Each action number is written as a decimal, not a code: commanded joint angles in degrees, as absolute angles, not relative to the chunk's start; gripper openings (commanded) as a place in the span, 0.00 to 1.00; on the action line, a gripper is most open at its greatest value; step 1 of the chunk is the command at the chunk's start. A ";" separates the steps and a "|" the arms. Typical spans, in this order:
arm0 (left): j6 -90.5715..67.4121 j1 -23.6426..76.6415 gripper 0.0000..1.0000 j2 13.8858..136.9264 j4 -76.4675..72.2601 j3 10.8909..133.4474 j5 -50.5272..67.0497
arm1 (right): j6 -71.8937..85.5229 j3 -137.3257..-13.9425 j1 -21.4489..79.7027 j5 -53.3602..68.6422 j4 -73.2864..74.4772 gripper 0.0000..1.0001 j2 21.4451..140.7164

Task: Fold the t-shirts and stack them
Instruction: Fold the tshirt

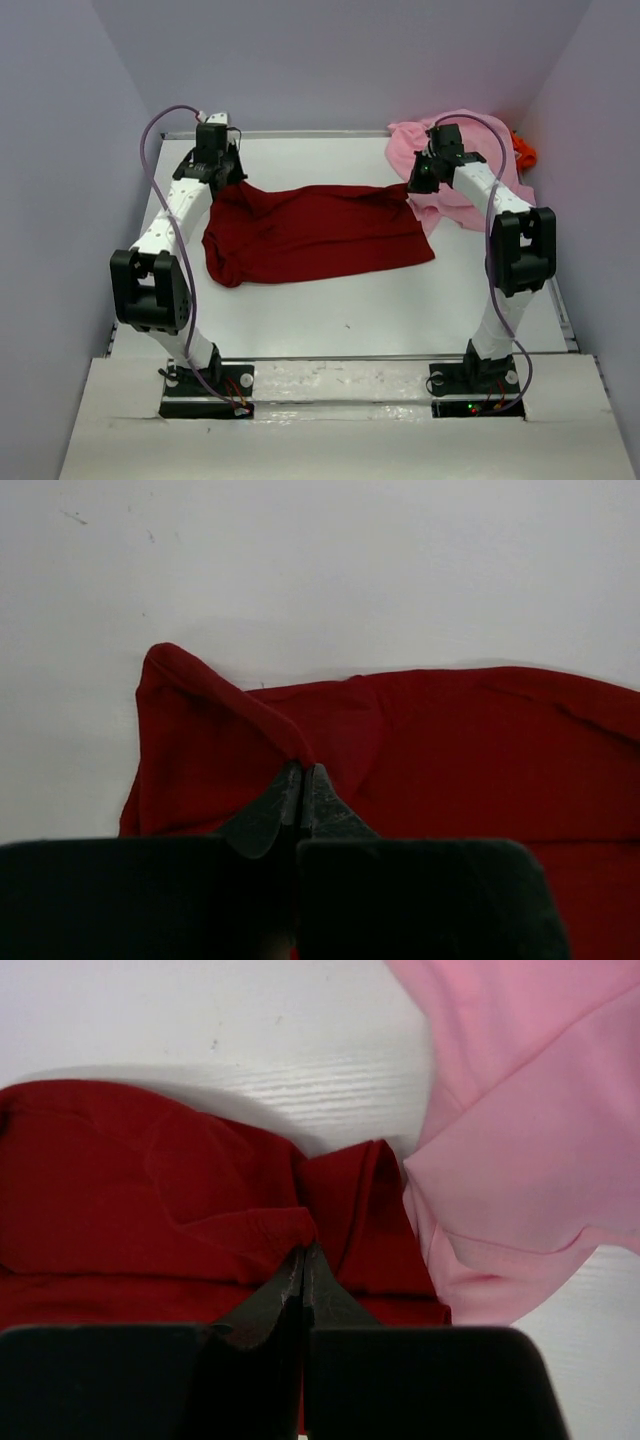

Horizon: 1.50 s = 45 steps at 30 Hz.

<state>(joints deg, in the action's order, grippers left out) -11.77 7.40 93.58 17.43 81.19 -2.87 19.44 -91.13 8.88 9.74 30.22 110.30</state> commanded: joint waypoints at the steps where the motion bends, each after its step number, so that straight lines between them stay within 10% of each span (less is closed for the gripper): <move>1: -12.57 8.61 0.00 88.69 15.55 78.94 -0.88 | 19.69 -88.34 9.49 8.35 27.77 0.00 105.91; 45: -13.80 8.70 0.00 73.48 13.98 50.28 -17.40 | 23.91 -67.41 9.49 -5.54 25.23 0.00 95.71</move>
